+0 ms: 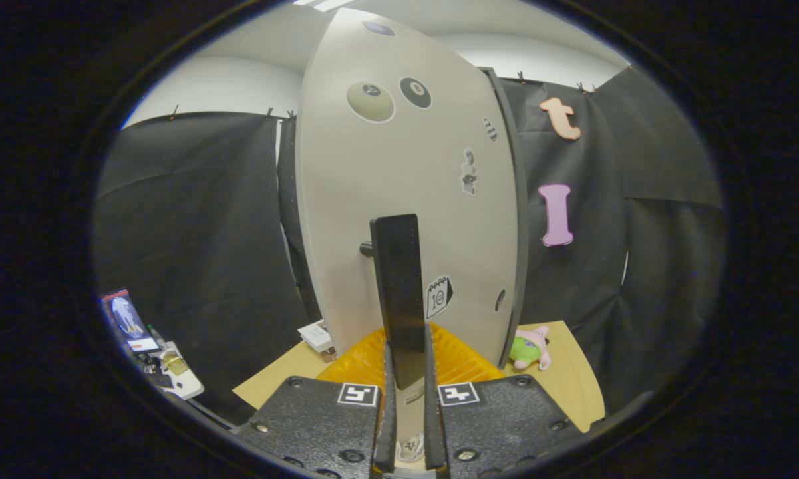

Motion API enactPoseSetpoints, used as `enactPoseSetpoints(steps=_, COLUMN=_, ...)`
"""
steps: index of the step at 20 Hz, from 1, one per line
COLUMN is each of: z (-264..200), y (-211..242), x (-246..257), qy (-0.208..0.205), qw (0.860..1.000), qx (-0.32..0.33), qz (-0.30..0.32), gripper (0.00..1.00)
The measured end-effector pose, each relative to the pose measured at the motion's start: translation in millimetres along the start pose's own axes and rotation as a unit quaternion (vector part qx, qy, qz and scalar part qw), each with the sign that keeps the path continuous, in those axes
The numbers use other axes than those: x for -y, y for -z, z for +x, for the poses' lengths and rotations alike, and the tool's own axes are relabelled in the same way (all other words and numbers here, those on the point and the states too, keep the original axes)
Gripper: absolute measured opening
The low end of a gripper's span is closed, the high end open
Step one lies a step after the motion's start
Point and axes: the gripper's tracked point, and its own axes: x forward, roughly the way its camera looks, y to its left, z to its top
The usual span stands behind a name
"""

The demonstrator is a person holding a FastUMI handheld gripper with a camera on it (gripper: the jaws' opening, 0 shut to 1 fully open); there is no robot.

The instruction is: Open the shoe cabinet door, grab the shoes and put them into the shoe cabinet, then close the shoe cabinet door.

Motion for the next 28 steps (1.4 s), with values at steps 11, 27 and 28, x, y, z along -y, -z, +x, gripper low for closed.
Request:
enactPoseSetpoints(steps=11, z=-21, y=-2, x=55, qy=0.058, qw=0.998, qx=0.010, qz=0.003, gripper=0.05)
enactPoseSetpoints(steps=27, z=-26, y=-4, x=82, qy=0.074, qw=0.997, qx=0.013, qz=0.010, gripper=0.04)
enactPoseSetpoints(steps=28, z=-28, y=-3, x=81, qy=0.074, qw=0.997, qx=0.012, qz=0.012, gripper=0.04)
